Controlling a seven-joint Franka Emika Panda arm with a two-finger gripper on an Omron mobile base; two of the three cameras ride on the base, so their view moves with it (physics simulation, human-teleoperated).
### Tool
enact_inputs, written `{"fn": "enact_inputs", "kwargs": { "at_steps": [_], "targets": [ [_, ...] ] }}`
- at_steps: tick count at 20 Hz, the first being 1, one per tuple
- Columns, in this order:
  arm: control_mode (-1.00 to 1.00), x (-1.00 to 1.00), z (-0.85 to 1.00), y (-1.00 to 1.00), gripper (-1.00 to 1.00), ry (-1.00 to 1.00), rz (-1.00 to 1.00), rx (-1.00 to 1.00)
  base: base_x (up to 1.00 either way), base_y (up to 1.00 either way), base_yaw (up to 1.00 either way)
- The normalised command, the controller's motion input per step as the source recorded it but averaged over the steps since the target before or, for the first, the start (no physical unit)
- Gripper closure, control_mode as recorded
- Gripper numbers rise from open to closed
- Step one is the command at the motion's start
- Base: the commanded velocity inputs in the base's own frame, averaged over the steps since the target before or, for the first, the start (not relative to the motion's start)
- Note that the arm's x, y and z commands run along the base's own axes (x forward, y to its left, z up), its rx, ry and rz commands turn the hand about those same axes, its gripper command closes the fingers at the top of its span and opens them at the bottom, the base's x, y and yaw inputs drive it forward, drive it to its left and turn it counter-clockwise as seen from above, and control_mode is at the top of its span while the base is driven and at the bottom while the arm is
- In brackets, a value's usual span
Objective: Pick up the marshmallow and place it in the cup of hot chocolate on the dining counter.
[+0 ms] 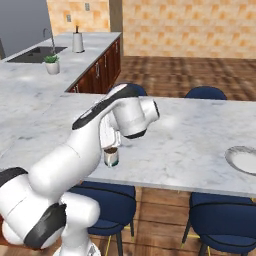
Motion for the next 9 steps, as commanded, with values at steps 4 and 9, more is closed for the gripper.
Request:
{"fn": "enact_inputs", "kwargs": {
  "at_steps": [4,9],
  "targets": [
    [-1.00,-0.69,0.82,0.27,-1.00,-0.26,0.00,-0.03,0.00,0.00,0.00],
    [-1.00,-0.84,0.58,0.20,-1.00,-0.34,0.00,-0.06,0.00,0.00,0.00]
  ]
}}
